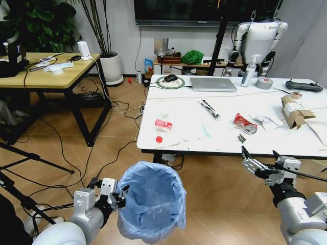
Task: Pick up the trash bin and place the trash from the table into it.
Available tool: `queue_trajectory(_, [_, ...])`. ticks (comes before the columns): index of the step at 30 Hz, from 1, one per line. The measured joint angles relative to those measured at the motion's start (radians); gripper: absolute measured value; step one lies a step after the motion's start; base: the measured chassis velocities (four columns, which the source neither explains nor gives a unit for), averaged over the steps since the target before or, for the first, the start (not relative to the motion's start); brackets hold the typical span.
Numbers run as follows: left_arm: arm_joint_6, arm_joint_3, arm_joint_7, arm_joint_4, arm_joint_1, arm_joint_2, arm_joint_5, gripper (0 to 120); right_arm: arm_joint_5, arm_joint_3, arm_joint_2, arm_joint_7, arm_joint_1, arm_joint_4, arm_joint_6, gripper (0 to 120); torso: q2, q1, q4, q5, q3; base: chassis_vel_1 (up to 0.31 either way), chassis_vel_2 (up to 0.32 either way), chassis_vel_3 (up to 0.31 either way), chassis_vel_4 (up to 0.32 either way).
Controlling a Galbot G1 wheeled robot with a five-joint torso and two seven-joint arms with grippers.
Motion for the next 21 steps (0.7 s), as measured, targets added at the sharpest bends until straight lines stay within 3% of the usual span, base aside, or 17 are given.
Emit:
queue_trajectory(10, [0.0,0.001,0.024,0.0,-0.003,0.002,0.007,2,0.054,-0.013,-0.1,0.02,0.051,0.0,-0.013,100,0.016,0.006,0.0003,0.0,0.01,0.0,0.0,0.0,0.0])
queue_trajectory(17, [0.0,0.006,0.04,0.0,-0.012,0.028,0.002,2,0.254,-0.002,-0.251,0.113,0.134,0.0,-0.082,100,0.013,0.005,0.0001,0.0001,0.008,0.0,0.0,0.0,0.0])
queue_trajectory(21, [0.0,0.006,0.04,0.0,-0.012,0.028,0.002,2,0.31,-0.011,-0.298,0.139,0.181,0.0,-0.101,100,0.012,0.004,0.0002,0.0001,0.007,0.0,0.0,0.0,0.0])
